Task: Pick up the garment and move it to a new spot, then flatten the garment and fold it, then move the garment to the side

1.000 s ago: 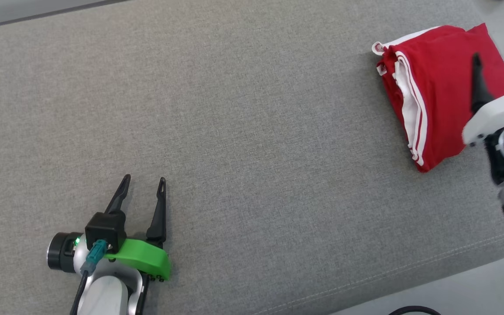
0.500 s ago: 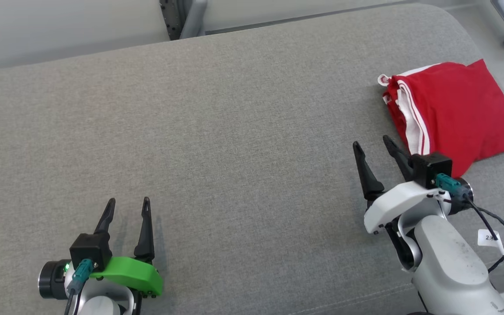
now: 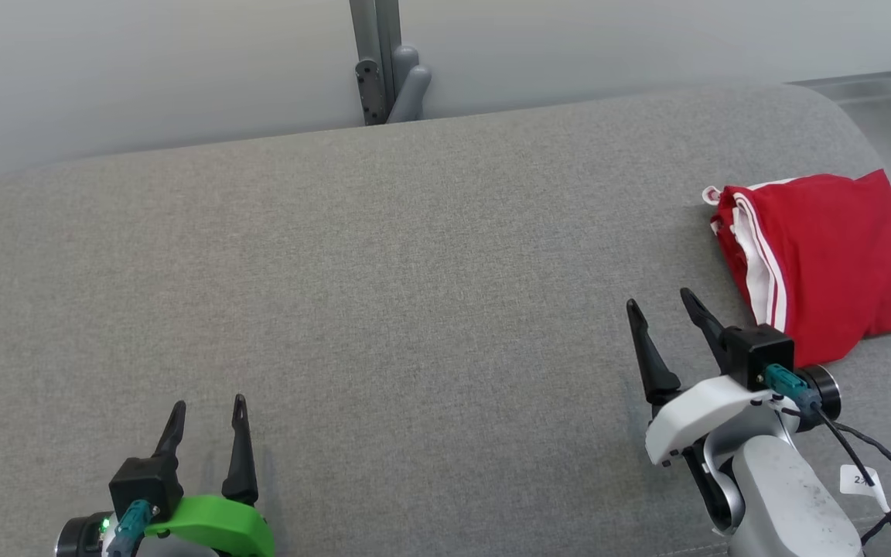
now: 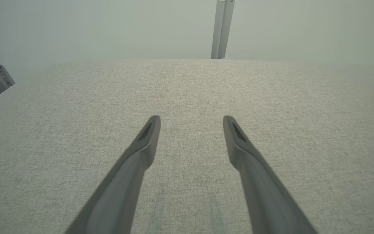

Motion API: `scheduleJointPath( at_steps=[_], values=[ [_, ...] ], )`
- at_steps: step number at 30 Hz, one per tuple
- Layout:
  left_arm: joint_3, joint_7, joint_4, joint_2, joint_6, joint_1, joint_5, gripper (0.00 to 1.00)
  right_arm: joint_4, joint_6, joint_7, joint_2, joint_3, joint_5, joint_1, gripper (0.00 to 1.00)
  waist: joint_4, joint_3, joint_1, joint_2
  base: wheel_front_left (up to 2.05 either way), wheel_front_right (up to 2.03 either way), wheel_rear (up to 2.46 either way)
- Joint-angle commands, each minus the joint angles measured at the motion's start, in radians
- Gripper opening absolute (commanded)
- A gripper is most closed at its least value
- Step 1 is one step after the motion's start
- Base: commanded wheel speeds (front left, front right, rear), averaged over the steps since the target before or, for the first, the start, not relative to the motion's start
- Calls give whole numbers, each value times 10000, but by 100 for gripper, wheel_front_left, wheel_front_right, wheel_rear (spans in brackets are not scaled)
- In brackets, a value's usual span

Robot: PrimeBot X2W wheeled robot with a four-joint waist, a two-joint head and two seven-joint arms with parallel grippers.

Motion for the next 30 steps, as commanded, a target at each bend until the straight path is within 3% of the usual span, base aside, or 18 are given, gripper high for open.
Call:
scheduleJointPath(
  at_steps=[1,12,30],
  values=[
    [85,3,8,35,45,140,16,100,-106,-17,-25,-12,-60,-90,173,100,140,-303,0,0,0,0,0],
    [504,3,120,35,231,318,-198,100,-422,-17,-25,58,-377,-593,698,100,101,-469,0,0,0,0,0],
    [532,3,117,36,88,412,-485,100,-480,-17,-25,60,-352,-444,844,100,47,-381,0,0,0,0,0]
  ],
)
